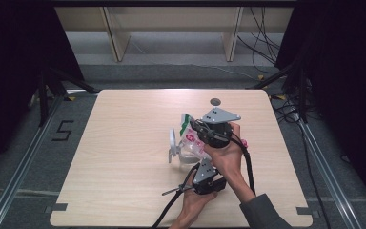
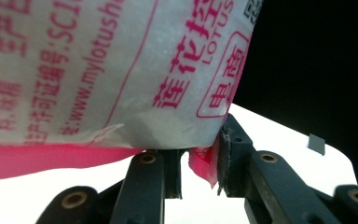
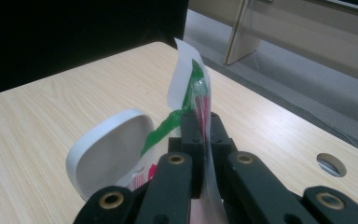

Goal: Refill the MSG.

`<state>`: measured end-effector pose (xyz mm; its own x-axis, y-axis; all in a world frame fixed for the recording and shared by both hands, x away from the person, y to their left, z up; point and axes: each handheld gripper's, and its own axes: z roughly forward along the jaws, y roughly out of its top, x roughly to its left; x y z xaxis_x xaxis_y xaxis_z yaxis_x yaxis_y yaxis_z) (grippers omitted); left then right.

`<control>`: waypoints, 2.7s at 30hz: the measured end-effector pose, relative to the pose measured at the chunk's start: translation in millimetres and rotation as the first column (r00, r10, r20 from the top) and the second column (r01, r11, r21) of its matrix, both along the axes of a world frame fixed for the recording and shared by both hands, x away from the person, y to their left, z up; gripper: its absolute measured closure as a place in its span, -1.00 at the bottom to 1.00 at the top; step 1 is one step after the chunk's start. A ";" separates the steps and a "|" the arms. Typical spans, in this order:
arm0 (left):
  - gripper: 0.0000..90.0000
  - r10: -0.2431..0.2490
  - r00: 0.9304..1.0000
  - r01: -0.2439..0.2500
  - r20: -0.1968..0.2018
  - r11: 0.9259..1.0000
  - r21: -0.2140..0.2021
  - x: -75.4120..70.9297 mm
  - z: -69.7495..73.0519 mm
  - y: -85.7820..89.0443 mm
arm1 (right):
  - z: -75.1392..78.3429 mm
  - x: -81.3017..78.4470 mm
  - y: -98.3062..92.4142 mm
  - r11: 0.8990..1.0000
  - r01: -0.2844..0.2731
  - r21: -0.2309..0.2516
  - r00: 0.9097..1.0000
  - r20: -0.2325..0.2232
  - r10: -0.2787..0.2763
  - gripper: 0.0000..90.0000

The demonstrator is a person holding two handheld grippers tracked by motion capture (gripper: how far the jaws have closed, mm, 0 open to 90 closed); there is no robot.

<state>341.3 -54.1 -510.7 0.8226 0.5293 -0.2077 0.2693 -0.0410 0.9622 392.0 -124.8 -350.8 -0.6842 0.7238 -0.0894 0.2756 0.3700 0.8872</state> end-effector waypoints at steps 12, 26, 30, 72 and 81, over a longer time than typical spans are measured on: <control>0.63 -0.002 1.000 0.002 0.001 1.000 -0.006 2.0 0.8 -0.8 | 1.9 0.3 -0.4 1.000 -0.001 0.004 1.000 0.009 0.001 1.00; 0.64 -0.008 1.000 0.009 0.004 1.000 -0.010 3.6 1.3 -1.8 | 1.3 0.2 3.7 1.000 -0.005 -0.002 1.000 0.013 0.005 1.00; 0.64 -0.012 1.000 0.012 0.007 1.000 -0.009 4.0 2.2 -1.2 | 2.6 -0.6 2.8 1.000 -0.006 0.004 1.000 0.010 0.006 1.00; 0.64 -0.013 1.000 0.013 0.011 1.000 -0.020 4.0 3.1 -2.3 | 2.5 -0.1 7.2 1.000 -0.010 0.001 1.000 0.014 0.010 1.00; 0.64 -0.011 1.000 0.012 0.011 1.000 -0.022 4.1 3.6 -3.0 | 3.1 0.0 7.3 1.000 -0.013 -0.005 1.000 0.009 0.013 1.00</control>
<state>345.4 -57.1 -507.1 0.8310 0.5152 -0.2099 0.2581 -0.0228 0.9659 392.1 -117.5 -347.7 -0.6925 0.7146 -0.0988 0.2632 0.3778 0.8877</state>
